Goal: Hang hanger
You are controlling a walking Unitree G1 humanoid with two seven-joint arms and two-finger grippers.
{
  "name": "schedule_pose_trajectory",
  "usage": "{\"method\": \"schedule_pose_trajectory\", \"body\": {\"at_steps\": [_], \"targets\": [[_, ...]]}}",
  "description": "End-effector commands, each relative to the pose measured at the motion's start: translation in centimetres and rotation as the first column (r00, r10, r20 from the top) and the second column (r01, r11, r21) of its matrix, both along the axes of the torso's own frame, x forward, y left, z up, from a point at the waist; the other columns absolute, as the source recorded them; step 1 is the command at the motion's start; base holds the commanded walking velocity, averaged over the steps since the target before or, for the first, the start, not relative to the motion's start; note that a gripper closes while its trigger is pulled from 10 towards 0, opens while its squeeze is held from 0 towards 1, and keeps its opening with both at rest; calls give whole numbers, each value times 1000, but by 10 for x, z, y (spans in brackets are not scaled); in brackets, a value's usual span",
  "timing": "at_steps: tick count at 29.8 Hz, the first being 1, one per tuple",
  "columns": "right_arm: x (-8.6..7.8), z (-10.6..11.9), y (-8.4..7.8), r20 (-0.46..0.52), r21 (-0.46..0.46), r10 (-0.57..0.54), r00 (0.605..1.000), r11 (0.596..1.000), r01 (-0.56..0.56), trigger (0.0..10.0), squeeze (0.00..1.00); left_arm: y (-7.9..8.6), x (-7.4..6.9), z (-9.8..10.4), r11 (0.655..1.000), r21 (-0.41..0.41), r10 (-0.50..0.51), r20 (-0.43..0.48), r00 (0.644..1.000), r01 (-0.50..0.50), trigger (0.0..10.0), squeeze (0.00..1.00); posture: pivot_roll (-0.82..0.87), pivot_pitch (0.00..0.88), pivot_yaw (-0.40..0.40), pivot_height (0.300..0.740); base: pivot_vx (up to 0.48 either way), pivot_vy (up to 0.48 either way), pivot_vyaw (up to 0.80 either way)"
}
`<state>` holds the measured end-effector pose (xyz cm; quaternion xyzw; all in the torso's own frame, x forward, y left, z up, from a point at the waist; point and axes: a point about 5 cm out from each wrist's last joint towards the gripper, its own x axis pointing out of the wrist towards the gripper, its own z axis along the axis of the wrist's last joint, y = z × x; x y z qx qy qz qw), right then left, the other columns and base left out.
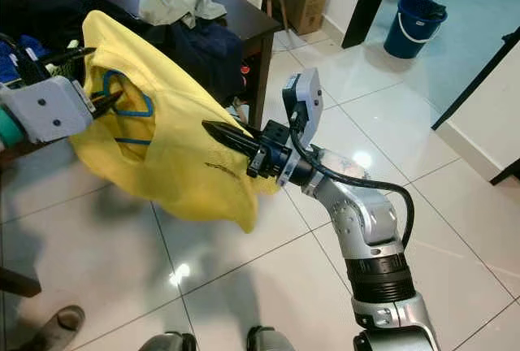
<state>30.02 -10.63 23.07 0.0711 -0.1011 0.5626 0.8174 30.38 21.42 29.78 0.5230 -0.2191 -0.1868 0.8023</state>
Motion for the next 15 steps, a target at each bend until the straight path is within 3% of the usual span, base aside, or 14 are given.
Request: {"method": "schedule_pose_trajectory", "body": {"at_steps": [1,12,13,14,15], "targets": [[-4,2,2,24,3,30,999,1000,-30,10000,0,5,0,2,1000,12,26,15,1000,-26,0,0,82,84,42,740,0,0,0],[-8,5,1,30,-5,54,998,999,-54,10000,0,9,4,4,999,15,34,8,999,-34,0,0,77,78,46,740,0,0,0],[-8,5,1,34,-6,51,998,999,-51,10000,0,5,1,3,1000,16,6,-7,1000,-6,10000,0,79,77,48,740,0,0,0],[-8,5,1,34,-6,51,998,999,-51,10000,0,5,1,3,1000,16,6,-7,1000,-6,10000,0,79,77,48,740,0,0,0],[-7,5,1,35,-6,42,999,999,-42,10000,0,0,-3,2,1000,16,-22,-18,1000,22,10000,290,80,77,48,740,0,0,0]]}}
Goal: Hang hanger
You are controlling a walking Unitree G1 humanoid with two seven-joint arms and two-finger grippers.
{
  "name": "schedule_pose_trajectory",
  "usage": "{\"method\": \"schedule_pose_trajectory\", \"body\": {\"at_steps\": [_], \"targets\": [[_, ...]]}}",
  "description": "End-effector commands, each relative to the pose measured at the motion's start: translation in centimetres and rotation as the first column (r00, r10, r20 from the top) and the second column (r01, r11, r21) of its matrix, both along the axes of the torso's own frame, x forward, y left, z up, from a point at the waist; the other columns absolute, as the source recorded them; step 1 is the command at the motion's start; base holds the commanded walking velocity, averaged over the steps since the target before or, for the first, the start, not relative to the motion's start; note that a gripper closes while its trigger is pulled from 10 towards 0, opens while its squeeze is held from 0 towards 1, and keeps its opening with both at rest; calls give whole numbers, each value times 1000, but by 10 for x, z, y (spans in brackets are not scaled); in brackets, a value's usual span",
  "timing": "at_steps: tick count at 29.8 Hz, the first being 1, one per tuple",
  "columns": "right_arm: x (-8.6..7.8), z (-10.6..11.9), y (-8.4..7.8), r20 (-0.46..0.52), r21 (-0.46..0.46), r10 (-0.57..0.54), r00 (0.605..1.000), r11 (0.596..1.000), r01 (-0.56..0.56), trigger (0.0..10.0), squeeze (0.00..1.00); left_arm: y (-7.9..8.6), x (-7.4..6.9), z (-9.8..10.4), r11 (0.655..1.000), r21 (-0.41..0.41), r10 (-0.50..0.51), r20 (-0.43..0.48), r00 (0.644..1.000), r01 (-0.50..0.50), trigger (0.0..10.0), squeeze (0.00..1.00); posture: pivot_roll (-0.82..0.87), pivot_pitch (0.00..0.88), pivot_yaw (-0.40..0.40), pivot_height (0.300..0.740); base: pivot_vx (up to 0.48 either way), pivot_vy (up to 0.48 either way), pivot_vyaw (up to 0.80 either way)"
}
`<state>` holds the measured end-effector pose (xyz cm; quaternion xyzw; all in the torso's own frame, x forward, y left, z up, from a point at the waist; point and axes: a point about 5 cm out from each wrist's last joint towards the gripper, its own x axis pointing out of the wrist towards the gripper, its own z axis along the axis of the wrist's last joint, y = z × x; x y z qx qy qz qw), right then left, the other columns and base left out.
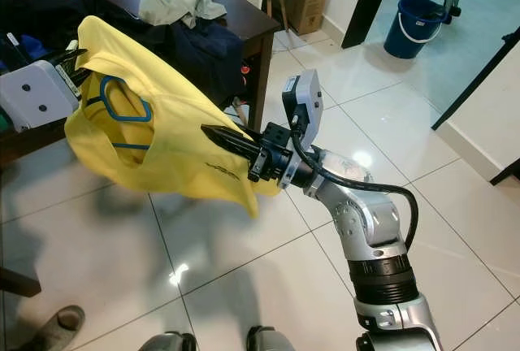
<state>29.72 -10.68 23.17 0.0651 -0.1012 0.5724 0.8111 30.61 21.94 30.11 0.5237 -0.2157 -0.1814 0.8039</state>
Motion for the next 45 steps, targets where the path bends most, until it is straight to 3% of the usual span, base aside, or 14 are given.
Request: {"method": "schedule_pose_trajectory", "body": {"at_steps": [1,12,13,14,15,20,25,26,27,28,29,30,41,45], "targets": [[-3,3,1,24,7,13,1000,1000,-13,10000,0,-9,-10,-3,998,3,-59,-35,998,59,10000,1000,83,76,45,740,0,0,0],[1,1,2,21,2,8,1000,1000,-8,10000,0,-19,-23,-5,994,3,-108,-55,993,108,10000,1000,91,78,39,740,0,0,0],[1,2,3,22,4,11,1000,1000,-11,10000,0,-17,-20,-6,995,13,-94,-54,994,95,10000,824,91,79,39,740,0,0,0],[1,2,3,22,4,11,1000,1000,-11,10000,0,-17,-20,-6,995,13,-94,-54,994,95,10000,824,91,79,39,740,0,0,0],[0,3,3,23,5,14,1000,1000,-14,10000,0,-14,-17,-8,997,21,-71,-49,996,72,10000,0,88,80,40,740,0,0,0],[-2,5,4,28,13,26,999,1000,-26,10000,0,0,-1,-10,1000,19,17,-29,999,-16,10000,0,80,81,45,740,0,0,0],[-3,6,4,30,14,27,999,1000,-27,10000,0,3,3,-10,999,16,35,-28,999,-35,10000,0,77,82,47,740,0,0,0],[-3,6,4,31,16,27,999,999,-27,10000,0,4,4,-8,999,12,41,-17,999,-41,8980,0,76,83,47,740,0,0,0],[-3,6,4,31,16,27,999,999,-27,10000,0,4,4,-8,999,12,41,-17,999,-41,8980,0,76,83,47,740,0,0,0],[-3,6,4,31,16,27,999,999,-27,10000,0,3,5,-6,999,3,39,-11,999,-39,1216,0,78,84,44,740,0,0,0],[-3,6,4,30,17,27,999,999,-27,10000,0,3,5,-5,999,-4,37,-7,999,-37,1216,0,78,84,44,740,0,0,0],[-3,7,4,30,17,27,999,999,-28,10000,0,3,6,-4,999,-6,36,-2,999,-36,0,0,76,85,44,740,0,0,0],[-3,6,4,28,17,27,999,999,-28,10000,0,1,9,3,1000,-20,1,57,998,0,0,0,78,88,46,740,0,0,0],[-3,3,3,23,11,12,1000,1000,-13,10000,0,-2,1,10,999,-17,-36,68,997,37,0,0,82,91,48,740,0,0,0]]}}
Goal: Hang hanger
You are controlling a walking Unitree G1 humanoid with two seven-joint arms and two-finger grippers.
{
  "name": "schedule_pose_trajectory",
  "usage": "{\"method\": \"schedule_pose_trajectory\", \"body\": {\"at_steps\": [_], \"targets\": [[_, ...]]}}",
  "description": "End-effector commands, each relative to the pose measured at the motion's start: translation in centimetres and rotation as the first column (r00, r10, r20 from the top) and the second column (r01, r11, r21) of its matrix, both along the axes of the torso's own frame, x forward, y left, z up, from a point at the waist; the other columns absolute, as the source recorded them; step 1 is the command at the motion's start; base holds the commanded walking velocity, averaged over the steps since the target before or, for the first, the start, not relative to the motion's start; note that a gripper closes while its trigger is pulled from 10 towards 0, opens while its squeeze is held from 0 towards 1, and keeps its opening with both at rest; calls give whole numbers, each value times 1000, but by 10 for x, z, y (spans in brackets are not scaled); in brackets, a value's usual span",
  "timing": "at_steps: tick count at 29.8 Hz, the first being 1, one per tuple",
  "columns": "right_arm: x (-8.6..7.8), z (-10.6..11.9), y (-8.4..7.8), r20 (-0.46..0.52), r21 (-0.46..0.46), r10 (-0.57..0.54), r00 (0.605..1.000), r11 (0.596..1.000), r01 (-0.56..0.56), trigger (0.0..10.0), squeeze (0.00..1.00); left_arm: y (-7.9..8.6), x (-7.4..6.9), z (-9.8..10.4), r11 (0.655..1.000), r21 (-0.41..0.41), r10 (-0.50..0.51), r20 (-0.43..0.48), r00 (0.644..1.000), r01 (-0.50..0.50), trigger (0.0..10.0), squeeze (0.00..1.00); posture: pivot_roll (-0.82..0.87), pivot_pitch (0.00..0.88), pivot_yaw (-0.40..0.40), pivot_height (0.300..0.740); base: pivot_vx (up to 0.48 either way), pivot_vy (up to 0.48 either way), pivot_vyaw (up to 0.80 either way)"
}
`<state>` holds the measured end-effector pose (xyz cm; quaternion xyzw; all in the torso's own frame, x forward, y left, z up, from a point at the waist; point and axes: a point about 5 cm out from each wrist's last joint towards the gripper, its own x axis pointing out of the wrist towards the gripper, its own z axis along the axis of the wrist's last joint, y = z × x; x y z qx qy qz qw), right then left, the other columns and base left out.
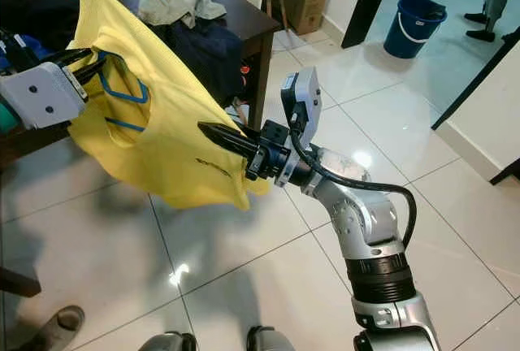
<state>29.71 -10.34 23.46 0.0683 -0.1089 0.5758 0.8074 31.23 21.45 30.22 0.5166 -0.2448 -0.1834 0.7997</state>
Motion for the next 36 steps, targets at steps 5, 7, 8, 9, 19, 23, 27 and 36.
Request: {"method": "schedule_pose_trajectory", "body": {"at_steps": [5,7,8,9,19,23,27,36], "targets": [[0,-2,0,12,-12,-12,1000,1000,12,10000,0,-2,-12,16,999,-7,-33,33,999,33,0,0,86,93,45,740,0,0,0],[1,-3,0,15,-20,-24,1000,1000,24,10000,0,-6,-16,17,998,-7,-58,29,998,58,0,0,87,94,45,740,0,0,0],[2,-4,0,16,-25,-33,999,999,33,10000,0,-9,-19,19,997,-6,-77,25,997,78,0,0,88,94,45,740,0,0,0],[2,-4,0,16,-25,-33,999,999,33,10000,0,-9,-19,19,997,-6,-77,25,997,78,0,0,88,94,45,740,0,0,0],[9,-8,1,44,-67,-99,994,992,102,10000,0,-23,-35,16,984,-1,-177,-96,979,178,2627,0,93,94,43,740,0,0,0],[12,-8,2,56,-64,-117,992,991,121,10000,0,-12,-27,17,996,35,-76,-66,995,78,10000,0,93,90,47,740,0,0,0],[11,-7,1,56,-53,-116,992,991,119,10000,0,-5,-21,12,998,39,-37,-81,996,40,10000,1000,89,87,49,740,0,0,0],[11,-5,-1,54,-31,-112,992,993,114,10000,0,1,-21,7,998,65,12,-80,997,-7,10000,1000,89,82,51,740,0,0,0]]}}
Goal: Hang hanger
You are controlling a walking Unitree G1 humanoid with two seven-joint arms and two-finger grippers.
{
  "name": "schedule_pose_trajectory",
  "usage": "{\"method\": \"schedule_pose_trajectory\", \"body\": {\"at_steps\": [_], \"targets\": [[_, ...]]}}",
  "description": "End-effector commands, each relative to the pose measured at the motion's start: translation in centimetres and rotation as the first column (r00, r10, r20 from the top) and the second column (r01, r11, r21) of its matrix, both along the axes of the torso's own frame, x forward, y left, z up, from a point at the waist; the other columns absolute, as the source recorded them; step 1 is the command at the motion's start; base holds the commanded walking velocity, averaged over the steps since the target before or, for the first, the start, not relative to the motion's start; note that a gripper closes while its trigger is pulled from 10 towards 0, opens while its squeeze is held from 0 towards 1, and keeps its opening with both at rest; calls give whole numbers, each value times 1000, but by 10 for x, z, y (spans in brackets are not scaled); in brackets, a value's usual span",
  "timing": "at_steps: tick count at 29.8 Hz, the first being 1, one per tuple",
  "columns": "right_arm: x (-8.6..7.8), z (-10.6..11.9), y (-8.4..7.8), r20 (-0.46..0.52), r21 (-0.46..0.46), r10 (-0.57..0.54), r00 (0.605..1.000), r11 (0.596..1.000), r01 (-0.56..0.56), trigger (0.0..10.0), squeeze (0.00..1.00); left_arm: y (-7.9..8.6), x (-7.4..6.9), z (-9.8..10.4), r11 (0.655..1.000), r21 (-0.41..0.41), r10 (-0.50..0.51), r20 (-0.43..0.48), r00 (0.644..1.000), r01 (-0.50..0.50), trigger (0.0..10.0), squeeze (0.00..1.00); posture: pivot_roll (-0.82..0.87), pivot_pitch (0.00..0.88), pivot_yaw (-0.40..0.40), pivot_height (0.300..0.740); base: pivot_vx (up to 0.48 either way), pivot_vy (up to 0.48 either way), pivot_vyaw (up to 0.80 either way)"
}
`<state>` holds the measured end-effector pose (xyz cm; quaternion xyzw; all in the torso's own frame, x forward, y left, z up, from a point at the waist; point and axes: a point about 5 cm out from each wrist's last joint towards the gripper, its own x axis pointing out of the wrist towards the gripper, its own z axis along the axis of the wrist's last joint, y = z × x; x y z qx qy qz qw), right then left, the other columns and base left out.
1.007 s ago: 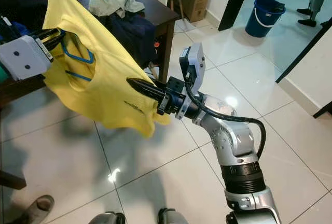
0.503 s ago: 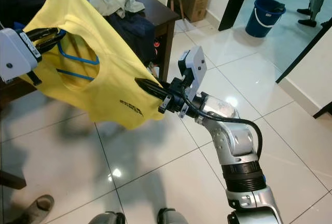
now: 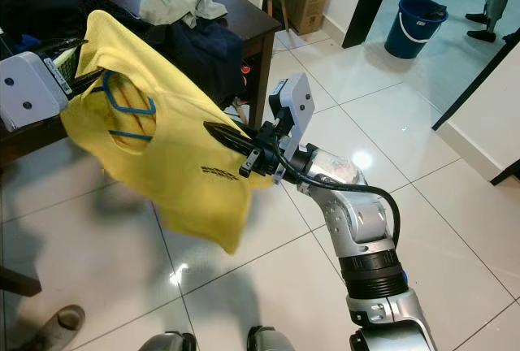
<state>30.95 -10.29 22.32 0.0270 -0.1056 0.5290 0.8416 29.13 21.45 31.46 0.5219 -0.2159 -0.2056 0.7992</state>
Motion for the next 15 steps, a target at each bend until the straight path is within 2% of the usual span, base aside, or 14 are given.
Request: {"method": "schedule_pose_trajectory", "body": {"at_steps": [1,2,3,7,10,15], "targets": [[-2,7,-1,26,34,14,1000,999,-15,10000,0,3,0,-9,999,48,22,-22,1000,-21,10000,302,90,80,50,740,0,0,0],[-2,7,-1,26,34,14,1000,999,-15,10000,0,3,0,-9,999,48,22,-22,1000,-21,10000,302,90,80,50,740,0,0,0],[-2,8,-1,27,38,19,999,999,-20,10000,0,5,-1,-11,998,50,32,-31,999,-30,10000,0,90,80,50,740,0,0,0],[-7,13,1,32,60,70,997,996,-72,10000,0,13,0,-24,997,55,61,-61,996,-57,10000,0,91,78,46,740,0,0,0],[-13,22,1,46,76,134,990,988,-137,10000,0,16,0,-29,996,62,71,-47,996,-68,10000,0,91,78,43,740,0,0,0],[-18,25,4,62,45,176,982,983,-178,10000,0,11,0,-13,998,24,54,46,997,-56,10000,0,90,76,40,740,0,0,0]]}}
